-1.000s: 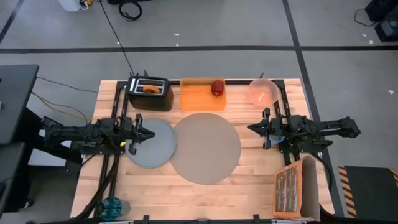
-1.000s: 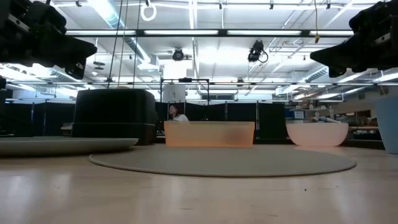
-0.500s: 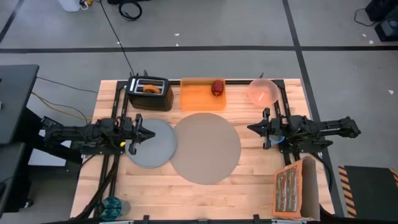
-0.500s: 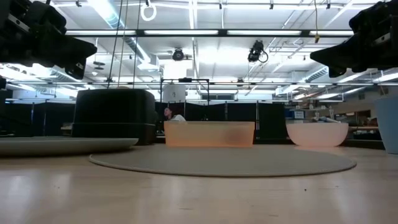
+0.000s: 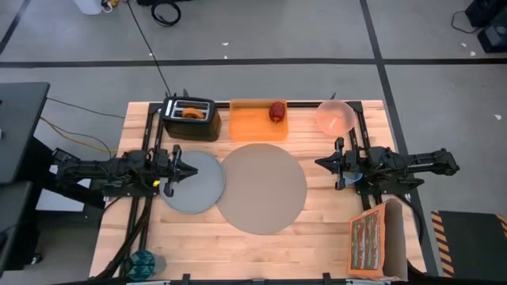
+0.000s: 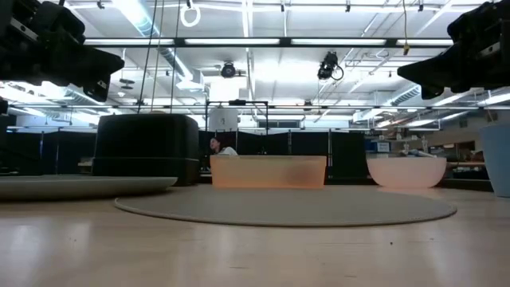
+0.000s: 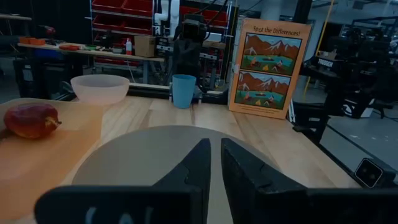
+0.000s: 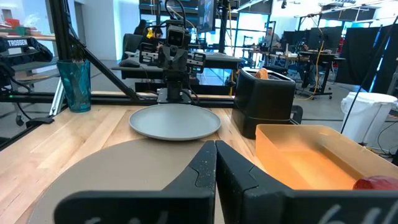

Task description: Arrange a breakfast setting

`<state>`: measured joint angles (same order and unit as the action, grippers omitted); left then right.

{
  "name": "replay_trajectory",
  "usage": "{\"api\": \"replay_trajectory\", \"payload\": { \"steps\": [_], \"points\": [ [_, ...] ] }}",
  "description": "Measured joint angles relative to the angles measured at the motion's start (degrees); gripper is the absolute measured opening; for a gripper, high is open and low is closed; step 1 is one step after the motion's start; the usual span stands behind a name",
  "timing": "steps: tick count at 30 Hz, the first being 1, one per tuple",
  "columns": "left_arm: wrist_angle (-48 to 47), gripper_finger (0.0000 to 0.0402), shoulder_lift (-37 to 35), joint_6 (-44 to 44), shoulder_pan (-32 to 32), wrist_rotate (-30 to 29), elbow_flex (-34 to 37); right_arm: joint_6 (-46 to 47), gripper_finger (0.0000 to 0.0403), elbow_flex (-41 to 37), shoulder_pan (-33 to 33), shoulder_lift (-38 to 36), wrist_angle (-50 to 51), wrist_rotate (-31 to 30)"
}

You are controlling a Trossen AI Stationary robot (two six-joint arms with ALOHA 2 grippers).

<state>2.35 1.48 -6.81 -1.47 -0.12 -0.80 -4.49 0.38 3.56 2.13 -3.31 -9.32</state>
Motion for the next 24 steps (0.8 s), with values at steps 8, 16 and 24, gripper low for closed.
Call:
{"api": "replay_trajectory", "payload": {
  "steps": [8,16,24],
  "points": [
    [0.0,0.0045,0.0,0.0,0.0,0.0,0.0,0.0,0.001,0.0,0.0,0.0,0.0,0.0],
    [0.0,0.0045,0.0,0.0,0.0,0.0,0.0,0.0,0.001,0.0,0.0,0.0,0.0,0.0],
    [3.0,0.0045,0.0,-0.1,0.0,0.0,0.0,0.0,0.001,0.0,0.0,0.0,0.0,0.0]
  ]
}}
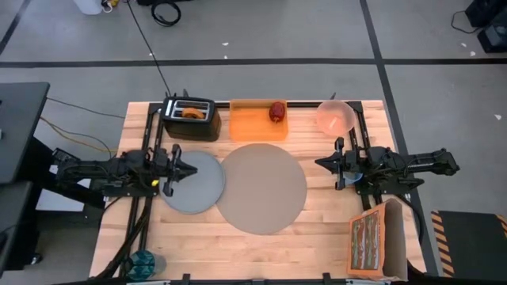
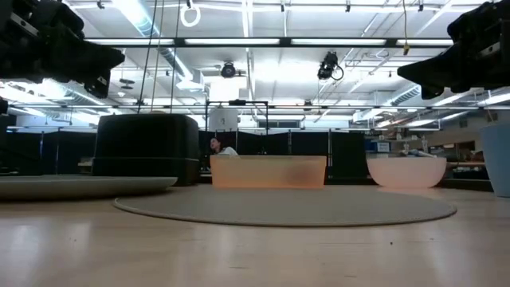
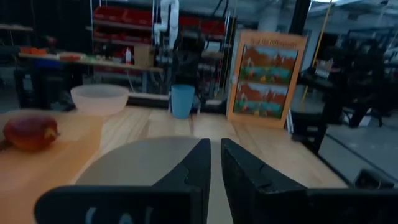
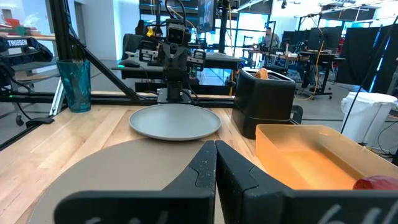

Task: Arrange a breakfast setting
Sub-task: Put the gray plate to the bottom left of the brown table mat

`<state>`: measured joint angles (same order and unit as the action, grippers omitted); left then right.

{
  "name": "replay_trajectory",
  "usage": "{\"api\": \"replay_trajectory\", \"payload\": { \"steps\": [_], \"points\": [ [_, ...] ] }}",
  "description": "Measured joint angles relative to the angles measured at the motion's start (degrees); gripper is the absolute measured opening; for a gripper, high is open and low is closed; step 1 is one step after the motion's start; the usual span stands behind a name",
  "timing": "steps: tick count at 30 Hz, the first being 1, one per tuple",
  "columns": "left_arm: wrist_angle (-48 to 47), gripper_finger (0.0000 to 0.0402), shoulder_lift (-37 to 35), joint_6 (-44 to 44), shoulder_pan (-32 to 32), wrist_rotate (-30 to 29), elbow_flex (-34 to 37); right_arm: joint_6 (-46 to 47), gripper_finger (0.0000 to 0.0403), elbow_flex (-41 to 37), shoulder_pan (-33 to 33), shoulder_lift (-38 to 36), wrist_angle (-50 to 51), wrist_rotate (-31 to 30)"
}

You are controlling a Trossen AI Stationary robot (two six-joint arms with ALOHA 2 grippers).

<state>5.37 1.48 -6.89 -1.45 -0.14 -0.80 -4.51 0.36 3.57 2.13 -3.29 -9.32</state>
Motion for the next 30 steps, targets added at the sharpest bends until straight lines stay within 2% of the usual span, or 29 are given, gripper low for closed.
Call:
{"api": "replay_trajectory", "payload": {
  "steps": [4,9,15,22,27,30],
  "points": [
    [2.2,0.0045,0.0,0.1,0.0,0.0,0.0,0.0,0.001,0.0,0.0,0.0,0.0,0.0],
    [6.6,0.0045,0.0,6.1,0.0,-0.1,0.0,0.0,0.001,0.0,0.0,0.0,0.0,0.0],
    [8.2,0.0045,0.0,1.8,0.0,0.0,0.0,0.0,0.001,0.0,0.0,0.0,0.0,0.0],
    [10.7,0.0045,0.3,4.2,0.0,-1.4,0.1,0.0,0.001,0.0,0.0,0.0,-0.2,0.0],
    [17.1,0.0044,5.1,3.0,-1.3,4.5,0.1,0.0,0.001,0.0,0.0,0.0,-0.6,0.0],
    [24.1,0.0037,12.1,3.9,-3.7,0.2,0.1,0.0,0.001,0.0,0.0,0.0,-1.0,0.0]
  ]
}}
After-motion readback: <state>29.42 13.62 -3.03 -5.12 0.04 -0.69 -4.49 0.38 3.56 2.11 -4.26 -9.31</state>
